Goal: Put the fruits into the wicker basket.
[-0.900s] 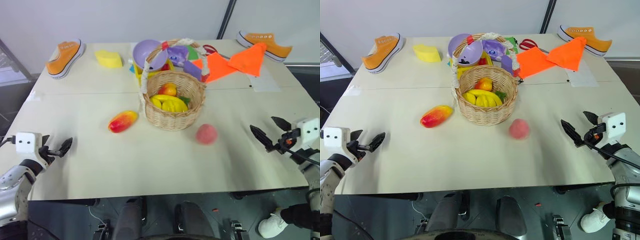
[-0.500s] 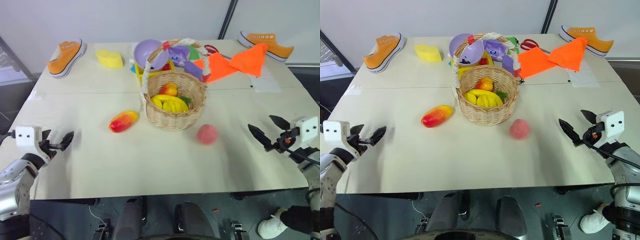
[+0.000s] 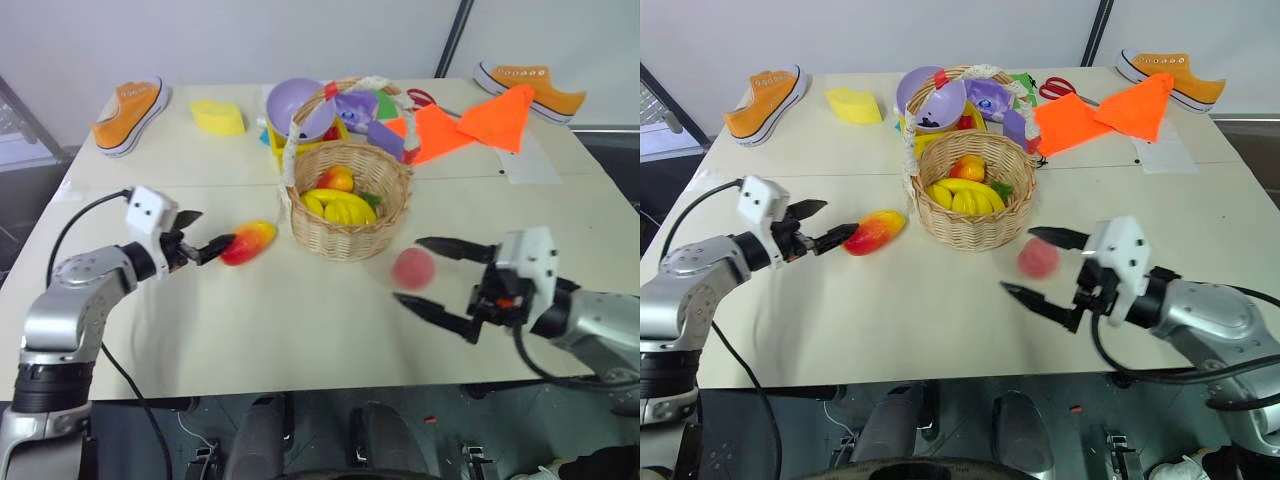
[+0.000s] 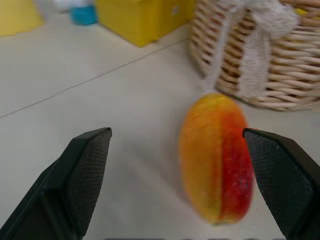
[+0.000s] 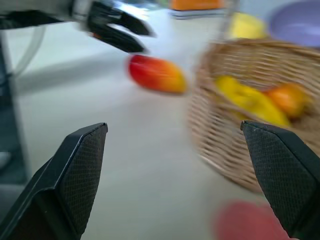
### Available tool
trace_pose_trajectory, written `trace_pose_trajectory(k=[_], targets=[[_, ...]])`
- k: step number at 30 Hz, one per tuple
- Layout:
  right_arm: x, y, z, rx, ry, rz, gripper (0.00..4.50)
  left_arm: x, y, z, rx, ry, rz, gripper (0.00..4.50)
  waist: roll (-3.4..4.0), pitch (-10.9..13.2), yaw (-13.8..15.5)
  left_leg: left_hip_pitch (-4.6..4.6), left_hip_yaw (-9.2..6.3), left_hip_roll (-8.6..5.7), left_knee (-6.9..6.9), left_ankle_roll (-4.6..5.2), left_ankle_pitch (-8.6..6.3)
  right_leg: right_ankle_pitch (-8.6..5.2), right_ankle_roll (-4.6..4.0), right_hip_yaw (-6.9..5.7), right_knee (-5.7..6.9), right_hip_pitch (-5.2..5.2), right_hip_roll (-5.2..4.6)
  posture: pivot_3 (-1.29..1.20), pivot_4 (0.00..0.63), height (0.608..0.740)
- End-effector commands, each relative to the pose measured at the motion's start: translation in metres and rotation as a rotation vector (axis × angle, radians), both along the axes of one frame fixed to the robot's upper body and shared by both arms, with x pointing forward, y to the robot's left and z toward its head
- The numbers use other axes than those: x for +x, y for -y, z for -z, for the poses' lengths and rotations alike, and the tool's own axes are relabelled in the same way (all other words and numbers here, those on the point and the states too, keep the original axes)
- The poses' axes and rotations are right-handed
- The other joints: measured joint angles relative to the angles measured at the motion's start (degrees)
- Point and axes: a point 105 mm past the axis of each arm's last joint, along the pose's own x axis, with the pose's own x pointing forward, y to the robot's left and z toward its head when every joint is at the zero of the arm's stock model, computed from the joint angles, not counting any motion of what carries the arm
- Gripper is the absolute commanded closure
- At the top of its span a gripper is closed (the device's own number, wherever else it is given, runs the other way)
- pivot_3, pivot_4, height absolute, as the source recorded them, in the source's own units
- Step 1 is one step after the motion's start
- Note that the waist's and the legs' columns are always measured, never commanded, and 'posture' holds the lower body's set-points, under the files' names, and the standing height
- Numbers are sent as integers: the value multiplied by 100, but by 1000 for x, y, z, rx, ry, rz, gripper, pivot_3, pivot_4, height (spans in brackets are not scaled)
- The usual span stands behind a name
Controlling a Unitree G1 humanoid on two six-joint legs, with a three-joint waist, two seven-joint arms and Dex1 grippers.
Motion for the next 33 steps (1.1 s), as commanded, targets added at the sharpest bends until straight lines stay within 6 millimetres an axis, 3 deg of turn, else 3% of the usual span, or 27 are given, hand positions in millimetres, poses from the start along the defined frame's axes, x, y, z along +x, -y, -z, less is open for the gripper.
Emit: trace_pose_trajectory(k=[1, 9, 12, 15, 18, 19, 22, 26, 30, 33], targets=[[-1, -9, -8, 24, 39, -15, 47, 0, 10, -5, 83, 5, 58, 0, -1, 1, -2, -1, 0, 0, -1, 0, 0, 0, 0, 0, 0, -1, 0, 0, 150, 738], [-1, -25, -11, 46, 62, -62, 47, 6, 19, 22, 248, -102, 95, 0, -1, 1, 1, -2, 0, -1, 0, 4, 2, 2, 4, -1, 1, -2, 2, 0, 150, 738], [0, -29, -12, 49, 77, -64, 47, 13, 16, 21, 240, -96, 65, 0, -2, 2, 1, -2, 0, 0, -1, 4, 3, 3, 5, -1, 2, -4, 3, 0, 150, 738], [2, -30, -13, 46, 93, -59, 0, 15, 16, 17, 220, -81, 63, 829, -4, 3, 5, -4, 0, 0, 0, 4, 3, 4, 7, -1, 1, -4, 3, 0, 150, 738], [5, -30, -14, 44, 112, -46, 0, 15, 12, 15, 219, -64, 56, 2250, -4, 3, 5, -5, 0, -1, 1, 4, 3, 4, 7, -1, 1, -4, 2, 0, 150, 738], [6, -30, -14, 45, 113, -45, 0, 15, 11, 13, 212, -54, 53, 2250, -4, 3, 5, -5, 0, -1, 1, 4, 3, 4, 7, -1, 1, -4, 2, 0, 150, 738], [6, -30, -13, 42, 115, -45, 0, 11, 1, -5, 133, -7, 38, 2250, -5, 3, -7, -5, 0, -1, 1, 4, 3, 4, 7, -1, 2, -4, 3, 0, 150, 738], [7, -30, -13, 42, 119, -43, 0, -9, -2, -38, 23, 38, 101, 2250, -8, 5, -14, -5, -1, 2, -1, 4, 3, 4, 7, -1, 4, -8, 3, 0, 150, 738], [10, -28, -14, 40, 126, -42, 0, -33, 26, -70, -52, 57, 269, 2250, -11, 7, 20, -5, -1, 0, 4, 4, 3, 4, 7, -2, 2, -1, 1, 0, 150, 738], [14, -26, -16, 38, 136, -37, 0, -28, 60, -82, -45, 93, 326, 2250, -18, 11, 82, -5, -1, -3, 11, 4, 3, 3, 6, -1, 0, 2, 0, 0, 150, 738]])
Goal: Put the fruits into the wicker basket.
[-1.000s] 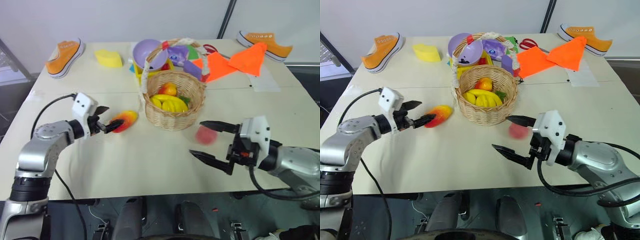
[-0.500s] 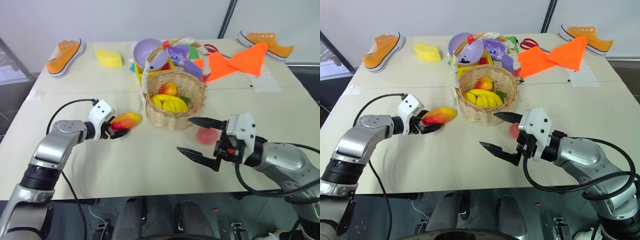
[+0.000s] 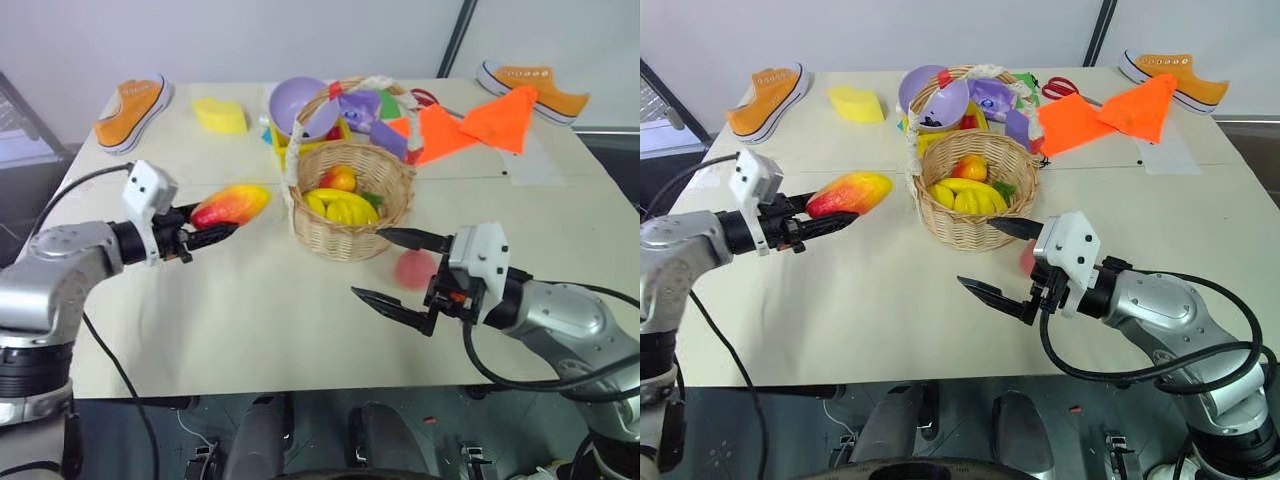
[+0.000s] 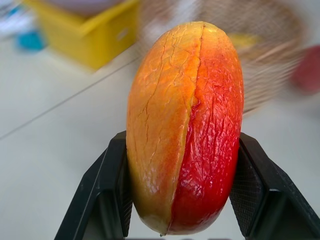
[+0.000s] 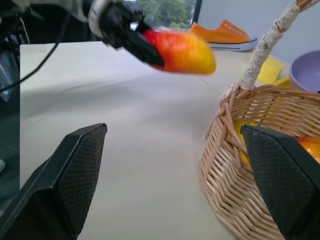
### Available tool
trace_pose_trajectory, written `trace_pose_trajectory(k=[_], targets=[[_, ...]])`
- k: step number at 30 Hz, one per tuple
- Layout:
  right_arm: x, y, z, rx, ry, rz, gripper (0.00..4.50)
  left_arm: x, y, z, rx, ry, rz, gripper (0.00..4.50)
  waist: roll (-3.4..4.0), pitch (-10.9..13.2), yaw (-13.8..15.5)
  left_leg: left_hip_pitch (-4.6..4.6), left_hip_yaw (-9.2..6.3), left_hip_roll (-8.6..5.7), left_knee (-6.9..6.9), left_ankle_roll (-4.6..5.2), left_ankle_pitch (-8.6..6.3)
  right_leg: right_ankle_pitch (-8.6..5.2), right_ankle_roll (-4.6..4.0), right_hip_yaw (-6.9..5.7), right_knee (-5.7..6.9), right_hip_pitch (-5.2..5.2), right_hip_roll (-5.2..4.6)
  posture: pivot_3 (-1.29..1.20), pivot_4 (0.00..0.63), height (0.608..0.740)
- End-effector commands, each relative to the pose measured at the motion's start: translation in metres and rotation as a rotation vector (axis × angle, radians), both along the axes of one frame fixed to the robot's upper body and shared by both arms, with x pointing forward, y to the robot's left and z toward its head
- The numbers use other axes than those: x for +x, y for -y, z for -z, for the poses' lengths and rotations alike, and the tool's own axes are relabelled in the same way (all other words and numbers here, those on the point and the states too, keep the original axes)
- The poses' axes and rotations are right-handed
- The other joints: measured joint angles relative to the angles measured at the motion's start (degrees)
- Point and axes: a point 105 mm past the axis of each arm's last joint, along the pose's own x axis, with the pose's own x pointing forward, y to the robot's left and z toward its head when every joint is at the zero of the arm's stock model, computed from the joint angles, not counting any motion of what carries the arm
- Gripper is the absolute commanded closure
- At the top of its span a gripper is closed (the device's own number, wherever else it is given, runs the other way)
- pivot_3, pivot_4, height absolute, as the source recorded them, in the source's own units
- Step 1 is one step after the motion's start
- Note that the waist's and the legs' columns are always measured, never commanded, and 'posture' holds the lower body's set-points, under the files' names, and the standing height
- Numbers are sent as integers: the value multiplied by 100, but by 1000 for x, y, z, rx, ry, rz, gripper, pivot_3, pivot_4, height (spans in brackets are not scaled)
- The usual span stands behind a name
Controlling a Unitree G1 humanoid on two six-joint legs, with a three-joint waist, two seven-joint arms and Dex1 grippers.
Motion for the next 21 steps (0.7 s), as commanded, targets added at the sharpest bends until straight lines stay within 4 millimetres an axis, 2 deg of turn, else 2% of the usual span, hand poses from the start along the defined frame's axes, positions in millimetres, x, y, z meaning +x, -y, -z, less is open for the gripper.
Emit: trace_pose_trajectory(k=[1, 7, 11, 12, 17, 21], targets=[[4, 1, -9, 3, 51, -2, 0, 3, 40, -17, 32, 84, 71, 2250, 0, 0, 61, 3, 0, -1, 3, 0, 0, 0, 0, 0, 0, 4, 0, 0, 150, 738], [14, 13, -8, -15, 63, 63, 0, 32, 94, -21, 101, 165, 73, 2250, -11, 5, 89, -3, 5, -5, 4, 7, 1, 5, 12, -2, 5, 1, 10, 0, 150, 738], [15, 19, -7, -15, 63, 105, 0, 46, 106, -22, 97, 164, 39, 621, -11, 6, 63, -5, 9, -2, 4, 8, 1, 7, 17, -2, 8, -3, 22, 0, 150, 738], [15, 21, -6, -14, 57, 121, 0, 48, 106, -24, 92, 169, 33, 78, -11, 6, 58, -4, 9, 0, 5, 7, 2, 7, 17, -2, 12, -4, 26, 0, 150, 738], [30, 47, 9, -70, 32, 276, 0, 34, 101, -39, 1, 203, 109, 78, -11, 6, 66, 1, 9, 6, 6, 6, 3, 7, 17, -1, 13, -2, 41, 0, 150, 738], [38, 64, 27, -97, -39, 354, 0, 3, 93, -44, -105, 211, 271, 78, -11, 6, 63, 2, 10, 7, 6, 5, 3, 7, 17, 2, 12, 0, 30, 0, 150, 738]])
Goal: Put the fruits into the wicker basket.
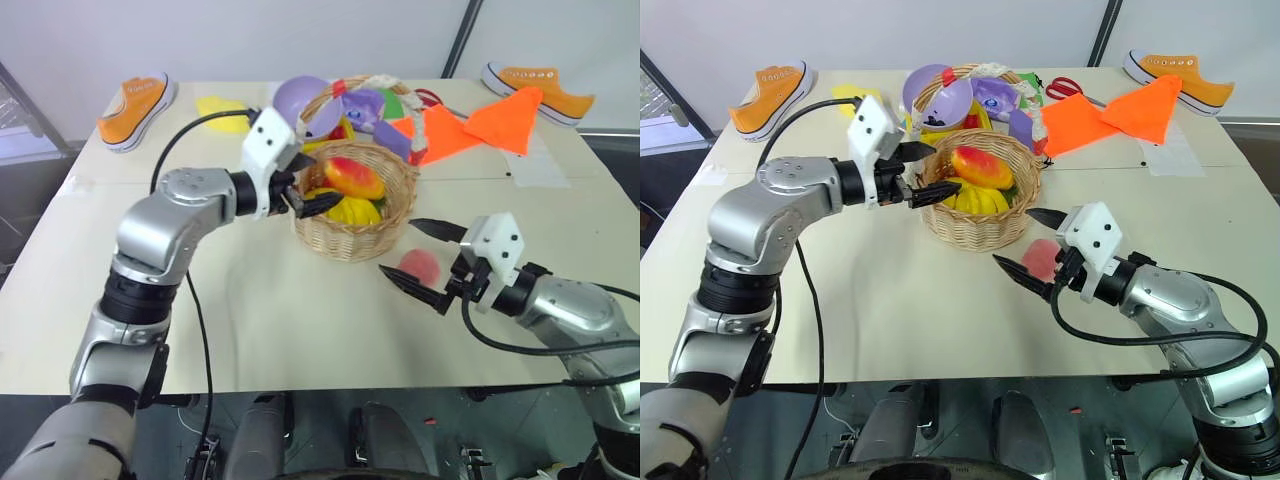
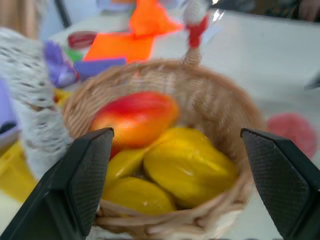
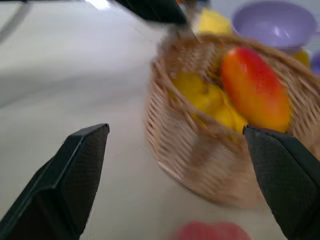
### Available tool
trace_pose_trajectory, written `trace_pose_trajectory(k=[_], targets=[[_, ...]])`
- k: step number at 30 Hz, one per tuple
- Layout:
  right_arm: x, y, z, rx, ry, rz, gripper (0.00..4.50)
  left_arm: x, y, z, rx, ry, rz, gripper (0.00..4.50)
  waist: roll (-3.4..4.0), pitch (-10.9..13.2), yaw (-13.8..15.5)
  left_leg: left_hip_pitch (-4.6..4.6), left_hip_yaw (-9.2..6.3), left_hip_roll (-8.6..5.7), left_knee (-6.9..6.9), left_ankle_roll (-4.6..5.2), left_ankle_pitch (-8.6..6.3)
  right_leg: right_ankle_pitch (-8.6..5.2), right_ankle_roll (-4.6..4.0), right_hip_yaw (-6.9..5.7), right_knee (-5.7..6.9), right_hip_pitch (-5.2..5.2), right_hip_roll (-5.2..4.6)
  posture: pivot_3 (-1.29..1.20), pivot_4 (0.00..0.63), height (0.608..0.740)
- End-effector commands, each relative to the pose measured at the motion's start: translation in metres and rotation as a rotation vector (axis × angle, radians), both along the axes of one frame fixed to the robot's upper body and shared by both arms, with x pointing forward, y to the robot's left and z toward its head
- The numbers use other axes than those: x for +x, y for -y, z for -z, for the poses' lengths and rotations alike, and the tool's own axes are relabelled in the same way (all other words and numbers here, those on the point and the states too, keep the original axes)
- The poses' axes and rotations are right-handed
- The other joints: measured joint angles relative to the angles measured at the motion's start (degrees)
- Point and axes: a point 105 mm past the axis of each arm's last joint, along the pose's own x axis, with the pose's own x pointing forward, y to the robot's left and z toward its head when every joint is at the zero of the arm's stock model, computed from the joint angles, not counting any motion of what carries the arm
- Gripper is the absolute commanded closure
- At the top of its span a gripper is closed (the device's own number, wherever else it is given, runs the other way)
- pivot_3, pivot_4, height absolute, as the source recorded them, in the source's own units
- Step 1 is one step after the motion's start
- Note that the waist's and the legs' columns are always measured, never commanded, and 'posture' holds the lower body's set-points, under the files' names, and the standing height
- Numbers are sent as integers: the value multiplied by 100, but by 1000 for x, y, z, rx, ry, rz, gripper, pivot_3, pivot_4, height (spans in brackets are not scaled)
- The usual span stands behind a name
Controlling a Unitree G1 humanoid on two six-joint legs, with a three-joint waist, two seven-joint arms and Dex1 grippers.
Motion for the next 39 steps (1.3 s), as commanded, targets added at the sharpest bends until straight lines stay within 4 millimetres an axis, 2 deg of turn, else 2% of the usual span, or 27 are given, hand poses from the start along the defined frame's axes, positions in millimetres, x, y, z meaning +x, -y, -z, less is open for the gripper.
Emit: trace_pose_trajectory(k=[1, 5, 11, 15, 19, 20, 21, 25, 28, 31, 34, 36, 39], targets=[[7, 18, 11, -30, -28, 81, 0, -35, -8, -10, -54, 46, 174, 78, 1, 0, -12, 2, 0, 1, -1, -1, 0, 0, 0, 0, 0, 0, 0, 0, 150, 738], [8, 26, 37, -20, -137, 103, 0, -63, -13, 25, 80, -1, 282, 78, 2, -1, -10, 12, 4, 1, -3, -2, 1, 0, -2, 3, 0, 7, -3, 0, 150, 738], [20, 37, 57, -43, -169, 178, 0, -75, -9, 33, 72, -42, 313, 78, 0, -1, 12, 11, 4, -3, 6, 1, -1, 0, -3, 3, -4, 15, -13, 0, 150, 738], [23, 37, 61, -30, -194, 191, 0, -77, -7, 34, 71, -41, 314, 78, 1, -2, 3, 14, 4, 0, 1, 1, -1, 0, -3, 3, 0, 12, -7, 0, 150, 738], [25, 33, 58, -19, -189, 190, 1255, -77, -6, 34, 69, -41, 315, 0, 1, -2, 2, 14, 4, 3, 1, 1, -1, 0, -3, 3, 0, 11, -3, 0, 150, 738], [26, 31, 55, -25, -175, 193, 1604, -76, -6, 34, 70, -40, 315, 0, 1, -2, 1, 14, 4, 3, 1, 1, -1, 0, -3, 3, 0, 12, -3, 0, 150, 738], [27, 30, 53, -31, -163, 194, 1766, -76, -6, 34, 70, -39, 313, 0, 1, -2, 0, 14, 4, 3, 2, 1, -1, 0, -2, 3, 0, 12, -3, 0, 150, 738], [27, 27, 32, -57, -81, 178, 1835, -72, -11, 34, 76, -38, 279, 0, 2, -1, -1, 14, 4, 3, 1, 1, -1, 0, -3, 3, 1, 10, -2, 0, 150, 738], [20, 21, 1, -42, 14, 112, 1835, -65, -25, 34, 75, -41, 215, 0, 4, 0, 2, 13, 4, 3, 0, 1, -1, 0, -3, 3, 1, 8, -3, 0, 150, 738], [13, 1, -48, 38, 112, -5, 1835, -53, -50, 31, 56, -45, 108, 0, 7, 2, -25, 13, 4, 3, 0, 1, -1, 1, -2, 4, 2, 6, -3, 0, 150, 738], [12, -17, -70, 73, 153, -78, 1835, -49, -64, 31, 42, -48, 59, 0, 7, 2, -42, 16, 4, 12, 0, 0, -1, 3, -6, 4, 3, 6, 1, 0, 150, 738], [22, -34, -78, 88, 168, -87, 1835, -47, -72, 31, 21, -48, 28, 0, 6, 2, -36, 15, 3, 14, -3, 0, -2, 2, -7, 4, 1, 5, 1, 0, 150, 738], [55, -51, -75, 72, 168, 10, 1835, -46, -76, 28, -2, -36, 10, 0, 5, 2, -95, 13, 7, 12, -2, -1, -1, 3, -9, 9, 3, -1, -3, 0, 150, 738]])
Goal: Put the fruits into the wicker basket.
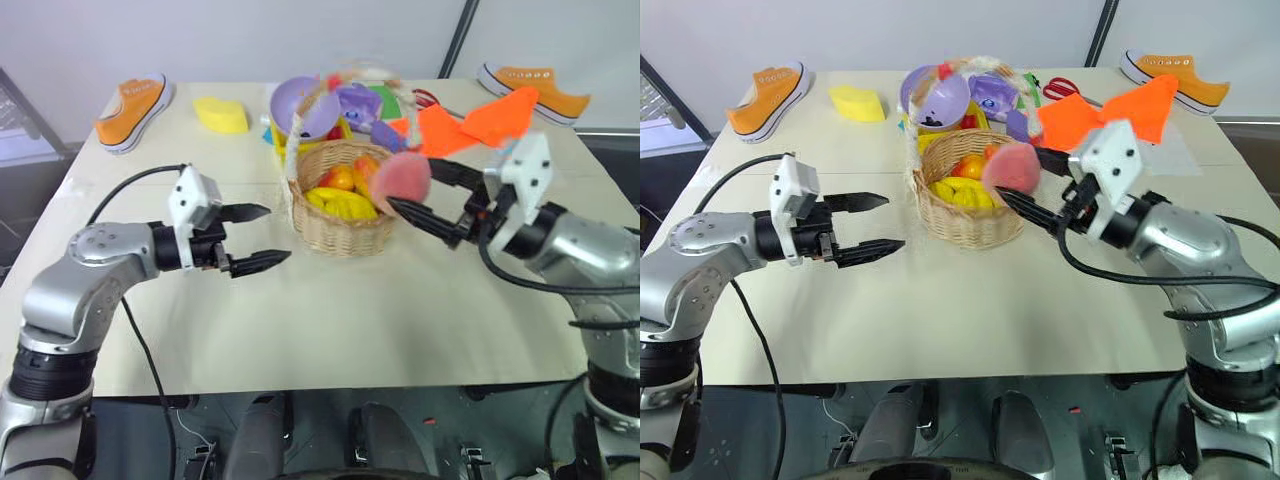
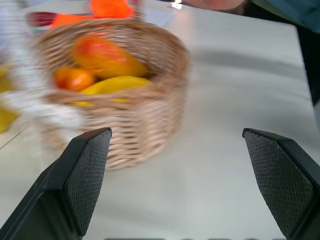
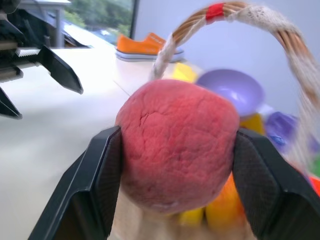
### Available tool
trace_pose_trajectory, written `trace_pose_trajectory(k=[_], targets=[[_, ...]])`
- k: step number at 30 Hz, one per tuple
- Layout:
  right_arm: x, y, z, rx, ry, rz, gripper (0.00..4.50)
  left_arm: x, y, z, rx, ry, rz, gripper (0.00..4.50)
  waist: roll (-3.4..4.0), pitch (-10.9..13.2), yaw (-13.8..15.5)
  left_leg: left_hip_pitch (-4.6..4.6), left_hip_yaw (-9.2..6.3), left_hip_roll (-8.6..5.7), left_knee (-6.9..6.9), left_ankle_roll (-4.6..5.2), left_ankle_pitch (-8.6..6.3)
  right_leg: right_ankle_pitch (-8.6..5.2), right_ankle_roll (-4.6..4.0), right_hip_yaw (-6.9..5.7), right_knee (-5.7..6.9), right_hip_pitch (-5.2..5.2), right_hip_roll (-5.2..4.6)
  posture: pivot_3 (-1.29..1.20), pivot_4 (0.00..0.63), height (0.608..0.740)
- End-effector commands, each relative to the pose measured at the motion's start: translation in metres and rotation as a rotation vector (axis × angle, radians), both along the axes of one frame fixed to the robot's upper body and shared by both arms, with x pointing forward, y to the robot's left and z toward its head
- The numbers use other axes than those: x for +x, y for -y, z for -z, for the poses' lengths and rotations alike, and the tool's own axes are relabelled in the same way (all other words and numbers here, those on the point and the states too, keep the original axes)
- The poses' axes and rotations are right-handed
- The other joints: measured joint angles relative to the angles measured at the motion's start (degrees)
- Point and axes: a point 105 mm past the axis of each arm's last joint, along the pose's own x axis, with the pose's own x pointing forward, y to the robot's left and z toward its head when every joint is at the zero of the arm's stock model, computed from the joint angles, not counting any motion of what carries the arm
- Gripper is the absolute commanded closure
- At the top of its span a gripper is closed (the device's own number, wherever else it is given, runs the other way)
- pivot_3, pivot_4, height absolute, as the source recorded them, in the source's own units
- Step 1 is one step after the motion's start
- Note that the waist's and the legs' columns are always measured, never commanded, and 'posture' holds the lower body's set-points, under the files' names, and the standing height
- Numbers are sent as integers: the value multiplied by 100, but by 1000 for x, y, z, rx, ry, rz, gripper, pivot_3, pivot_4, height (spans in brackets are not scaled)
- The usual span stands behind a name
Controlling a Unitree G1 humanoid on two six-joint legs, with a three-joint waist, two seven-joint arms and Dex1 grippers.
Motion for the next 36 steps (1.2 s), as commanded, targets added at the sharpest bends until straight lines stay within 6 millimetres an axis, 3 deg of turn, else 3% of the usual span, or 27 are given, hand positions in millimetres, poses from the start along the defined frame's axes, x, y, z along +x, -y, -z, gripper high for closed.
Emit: trace_pose_trajectory(k=[1, 5, 6, 8, 12, 15, 17, 21, 26, 29, 36], targets=[[29, -10, 7, -13, -16, 114, 1835, -2, -2, -14, -31, 69, -9, 0, -3, -2, -13, -2, 0, 0, 0, -1, 1, 1, -1, -1, 0, -1, 0, 0, 150, 738], [54, -15, 19, -17, -32, 173, 1835, -5, 1, -13, -36, 75, -10, 0, -4, -1, -12, -9, 1, -11, 1, -1, 1, 1, -1, -2, -1, -3, -9, 0, 150, 738], [55, -17, 21, -16, -34, 167, 859, -5, 2, -13, -42, 77, -12, 0, -4, -1, -16, -12, 2, -13, 1, -1, 1, 2, 0, -2, -2, -5, -10, 0, 150, 738], [52, -20, 21, -36, -9, 139, 38, -7, 5, -14, -47, 82, -12, 0, -2, 0, -30, -15, 3, -13, 0, 0, 1, 2, 1, -2, -2, -7, -10, 0, 150, 738], [30, -10, 13, -60, 84, 74, 38, -9, 7, -16, -63, 91, -19, 0, -3, 0, -34, -14, 3, -10, -2, 0, 1, 2, 3, -3, 1, -9, -5, 0, 150, 738], [12, 14, 7, -37, 69, 49, 38, -12, 10, -17, -74, 95, -10, 0, -3, 0, -33, -13, 3, -10, -1, 0, 1, 3, 4, -3, 0, -5, -6, 0, 150, 738], [15, 34, 8, -23, 45, 113, 38, -13, 13, -18, -85, 95, -3, 0, -3, 0, -35, -10, 3, -10, 1, 1, 0, 3, 6, -3, -1, -1, -7, 0, 150, 738], [41, 51, 11, 13, 28, 266, 38, -9, 21, -21, -102, 104, 21, 0, -2, 0, -79, 5, 8, -2, -1, 0, 0, 4, 5, 4, 3, 2, -1, 0, 150, 738], [77, 50, 11, 72, 23, 343, 38, -6, 26, -24, -108, 116, 35, 0, -2, 0, -61, 6, 21, 2, 1, -1, 2, 5, 4, 13, 8, -4, 8, 0, 150, 738], [93, 46, 14, 104, 12, 357, 830, -5, 30, -27, -113, 133, 40, 0, -2, 0, -58, 4, 24, 2, -1, -1, 2, 5, 4, 15, 7, -6, 11, 0, 150, 738], [90, 56, 3, 184, 28, 378, 4353, -9, 33, -25, -117, 140, 33, 0, -2, 1, -49, -1, 28, 2, -1, -1, 2, 6, 8, 20, 5, -8, 20, 0, 150, 738]])
